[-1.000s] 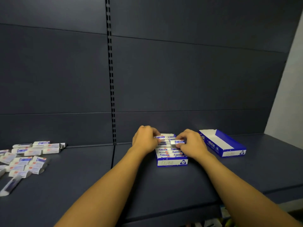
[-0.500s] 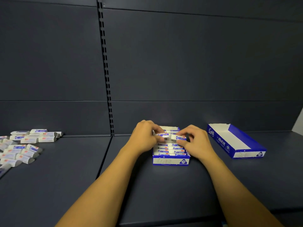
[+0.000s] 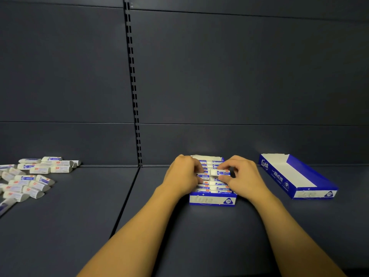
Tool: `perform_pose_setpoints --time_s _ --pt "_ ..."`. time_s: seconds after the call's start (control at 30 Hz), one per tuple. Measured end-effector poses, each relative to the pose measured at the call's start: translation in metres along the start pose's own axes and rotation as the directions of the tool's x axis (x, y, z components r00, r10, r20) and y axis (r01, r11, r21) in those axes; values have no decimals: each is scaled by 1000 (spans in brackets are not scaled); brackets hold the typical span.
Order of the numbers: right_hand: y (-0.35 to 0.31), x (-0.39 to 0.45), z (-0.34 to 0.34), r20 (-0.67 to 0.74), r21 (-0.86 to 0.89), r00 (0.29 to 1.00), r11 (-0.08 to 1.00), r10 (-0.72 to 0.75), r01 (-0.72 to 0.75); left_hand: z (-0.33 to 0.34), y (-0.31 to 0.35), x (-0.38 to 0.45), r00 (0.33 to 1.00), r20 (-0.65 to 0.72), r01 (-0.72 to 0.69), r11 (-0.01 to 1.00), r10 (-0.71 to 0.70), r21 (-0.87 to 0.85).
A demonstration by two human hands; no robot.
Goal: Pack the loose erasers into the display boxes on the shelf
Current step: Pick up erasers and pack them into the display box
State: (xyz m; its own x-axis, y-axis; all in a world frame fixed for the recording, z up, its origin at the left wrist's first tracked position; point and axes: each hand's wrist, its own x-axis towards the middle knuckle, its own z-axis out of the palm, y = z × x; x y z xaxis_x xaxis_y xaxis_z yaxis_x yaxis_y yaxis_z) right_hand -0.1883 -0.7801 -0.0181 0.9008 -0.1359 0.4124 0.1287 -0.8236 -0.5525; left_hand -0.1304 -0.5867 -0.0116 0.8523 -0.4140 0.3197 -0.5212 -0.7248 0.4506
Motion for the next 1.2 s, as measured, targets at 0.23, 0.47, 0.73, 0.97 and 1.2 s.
perform_pose_setpoints --time_s 0.23,0.47,0.73,0.97,1.2 --pt "-2 -1 -1 19 -12 1000 1000 18 -18 -2 1 1 1000 -6 -25 998 26 63" --pt "-3 1 -2 27 -90 999 996 25 -23 -8 1 -2 999 29 -37 999 37 -1" --pt "-5 3 -3 38 -161 999 987 8 -2 -7 0 -2 1000 1 -11 1000 11 -19" --pt "-8 6 -2 92 -186 995 982 26 -8 -7 0 -2 1000 10 -13 999 13 -35" --pt "-9 7 0 85 -151 994 987 65 -52 -5 -3 -1 1000 2 -17 999 17 -37"
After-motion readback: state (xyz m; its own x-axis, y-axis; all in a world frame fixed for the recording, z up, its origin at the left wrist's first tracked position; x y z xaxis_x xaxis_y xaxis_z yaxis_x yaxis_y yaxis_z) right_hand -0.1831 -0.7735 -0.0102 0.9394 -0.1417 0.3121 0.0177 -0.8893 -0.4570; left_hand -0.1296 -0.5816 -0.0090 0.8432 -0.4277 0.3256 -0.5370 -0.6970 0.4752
